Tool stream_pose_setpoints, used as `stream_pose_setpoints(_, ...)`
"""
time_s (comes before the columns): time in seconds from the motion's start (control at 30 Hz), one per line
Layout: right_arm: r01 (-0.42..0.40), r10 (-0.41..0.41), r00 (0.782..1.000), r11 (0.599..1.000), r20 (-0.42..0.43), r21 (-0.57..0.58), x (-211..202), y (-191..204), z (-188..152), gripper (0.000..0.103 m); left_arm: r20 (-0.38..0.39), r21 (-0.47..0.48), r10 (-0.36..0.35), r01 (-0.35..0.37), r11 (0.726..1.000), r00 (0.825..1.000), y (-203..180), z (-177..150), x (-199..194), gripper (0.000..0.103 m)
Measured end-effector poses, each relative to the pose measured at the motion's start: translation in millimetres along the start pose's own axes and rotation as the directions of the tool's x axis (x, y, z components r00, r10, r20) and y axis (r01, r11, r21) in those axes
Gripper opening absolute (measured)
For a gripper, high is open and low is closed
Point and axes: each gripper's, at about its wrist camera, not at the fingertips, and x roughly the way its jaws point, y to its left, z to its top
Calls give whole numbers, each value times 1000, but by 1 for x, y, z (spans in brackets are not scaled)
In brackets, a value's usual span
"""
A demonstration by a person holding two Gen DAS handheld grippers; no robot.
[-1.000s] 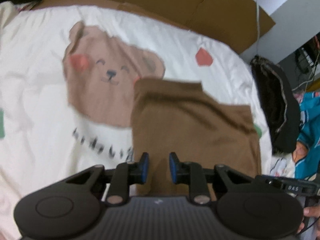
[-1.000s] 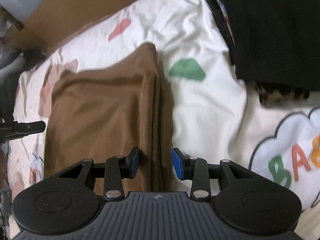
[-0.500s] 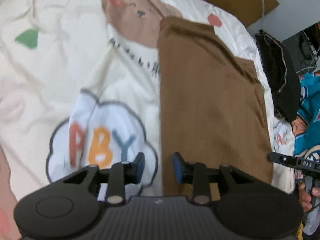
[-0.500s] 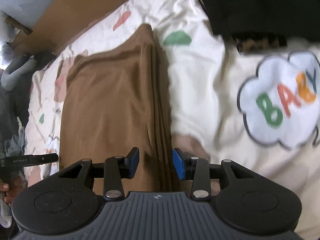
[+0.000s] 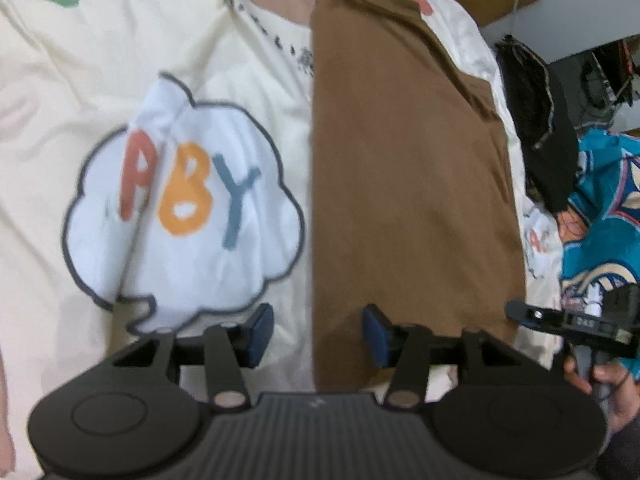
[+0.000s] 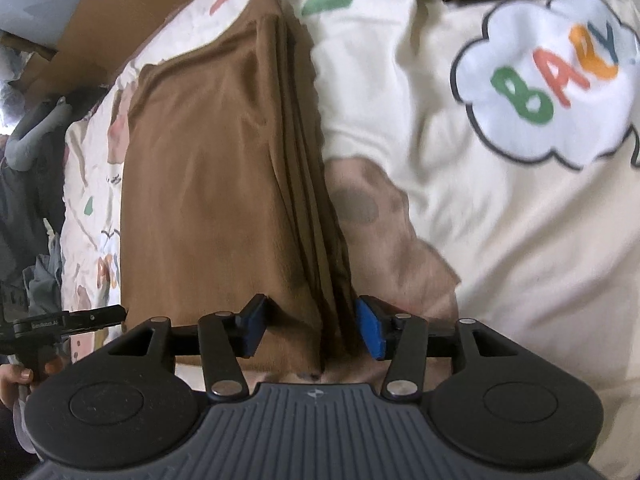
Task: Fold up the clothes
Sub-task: 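Open the left gripper and withdraw both grippers from the folded shirt, then move both grippers along the folded brown shirt to its end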
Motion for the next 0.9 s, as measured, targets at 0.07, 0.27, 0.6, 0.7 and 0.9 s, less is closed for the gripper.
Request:
stream_pose_setpoints(0.07, -11, 11, 1000, 1000, -12, 11, 3, -2, -2, 63, -15, -5, -18, 18, 1000, 1000, 1, -5, 2, 53)
stream_pose_setpoints(0.27, -24, 24, 1000, 1000, -13, 15, 10, -2, -2, 65, -4, -94, -104, 104, 990, 995, 10, -12, 9, 57)
stream_pose_setpoints(0.6, -81, 82, 997, 994, -2, 69, 4, -9, -6, 40, 12, -216, -257, 253, 943, 966, 27, -12, 16, 32)
stream_pose_setpoints(0.7, -80, 81, 997, 993, -8, 83, 6, -12, -5, 46, 21, -215, -280, 278, 936, 960, 28, -13, 19, 36)
stream_pose_setpoints(0.9, -74, 76, 997, 993, -18, 92, 11, -10, -3, 54, -1, -145, -282, 279, 949, 959, 18, -8, 37, 45)
